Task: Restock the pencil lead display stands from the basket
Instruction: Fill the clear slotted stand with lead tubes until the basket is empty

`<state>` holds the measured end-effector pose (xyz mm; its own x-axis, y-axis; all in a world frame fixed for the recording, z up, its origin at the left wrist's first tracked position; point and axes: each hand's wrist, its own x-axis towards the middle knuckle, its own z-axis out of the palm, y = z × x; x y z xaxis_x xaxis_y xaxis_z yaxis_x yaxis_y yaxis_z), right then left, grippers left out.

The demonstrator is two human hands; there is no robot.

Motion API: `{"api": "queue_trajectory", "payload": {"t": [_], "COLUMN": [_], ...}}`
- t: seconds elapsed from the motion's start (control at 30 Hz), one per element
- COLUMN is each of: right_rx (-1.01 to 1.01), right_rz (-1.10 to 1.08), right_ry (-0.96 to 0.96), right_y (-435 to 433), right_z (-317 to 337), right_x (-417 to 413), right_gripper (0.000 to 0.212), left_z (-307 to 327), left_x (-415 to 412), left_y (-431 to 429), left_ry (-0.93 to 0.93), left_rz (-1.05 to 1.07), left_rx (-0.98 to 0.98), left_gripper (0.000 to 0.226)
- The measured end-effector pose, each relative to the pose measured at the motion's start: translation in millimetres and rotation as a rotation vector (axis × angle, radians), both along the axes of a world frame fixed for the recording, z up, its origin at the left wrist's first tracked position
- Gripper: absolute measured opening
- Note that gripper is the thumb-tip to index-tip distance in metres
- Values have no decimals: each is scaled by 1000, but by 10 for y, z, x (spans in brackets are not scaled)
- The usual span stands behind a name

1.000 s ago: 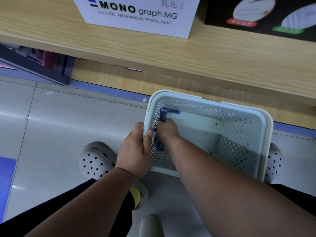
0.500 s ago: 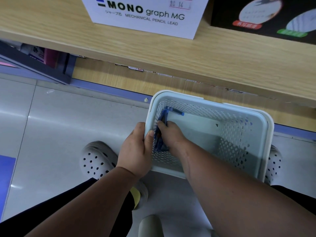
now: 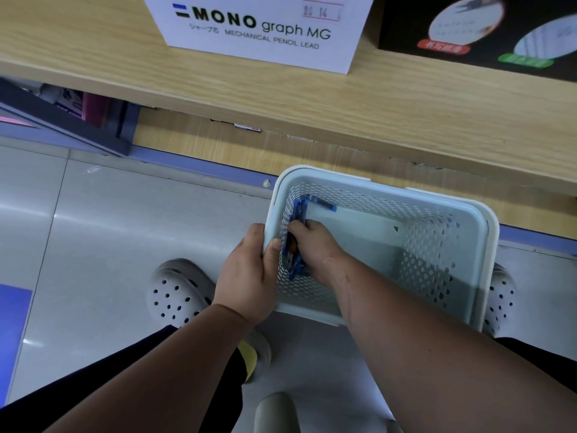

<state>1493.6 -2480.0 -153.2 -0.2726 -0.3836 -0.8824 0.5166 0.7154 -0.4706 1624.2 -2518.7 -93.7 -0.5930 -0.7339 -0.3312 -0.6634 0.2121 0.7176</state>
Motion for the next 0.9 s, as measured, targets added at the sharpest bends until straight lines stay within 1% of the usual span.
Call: {"api": "queue_trajectory", "payload": {"t": [0.13, 0.2, 0.3, 0.4, 0.53, 0.63, 0.9], "right_rx": [-19, -36, -72, -115, -112, -102, -115], "right_rz": [-25, 22, 100, 80, 103, 121, 141], "right_ry": [54, 83, 87, 29, -88, -127, -135], "right_y": [78, 139, 187, 195, 230, 255, 268], "right_z": [20, 19, 57, 82, 124, 159, 156], "right_x": [-95, -163, -227, -246, -252, -284, -346], "right_gripper": [15, 15, 15, 9, 14, 8, 11], "left_z": [6, 3, -6, -3, -1, -7, -18], "left_x": [3, 3, -1, 3, 5, 1, 3], "left_y": [-6, -9, -8, -11, -10, -11, -15], "left_ry": [14, 16, 12, 4, 0, 4, 10], "left_rz": [-5, -8, -9, -8, -12, -11, -22], "left_rx": [-2, -8, -11, -9, -11, -17, -33], "left_gripper": [35, 40, 36, 35, 34, 33, 36]}}
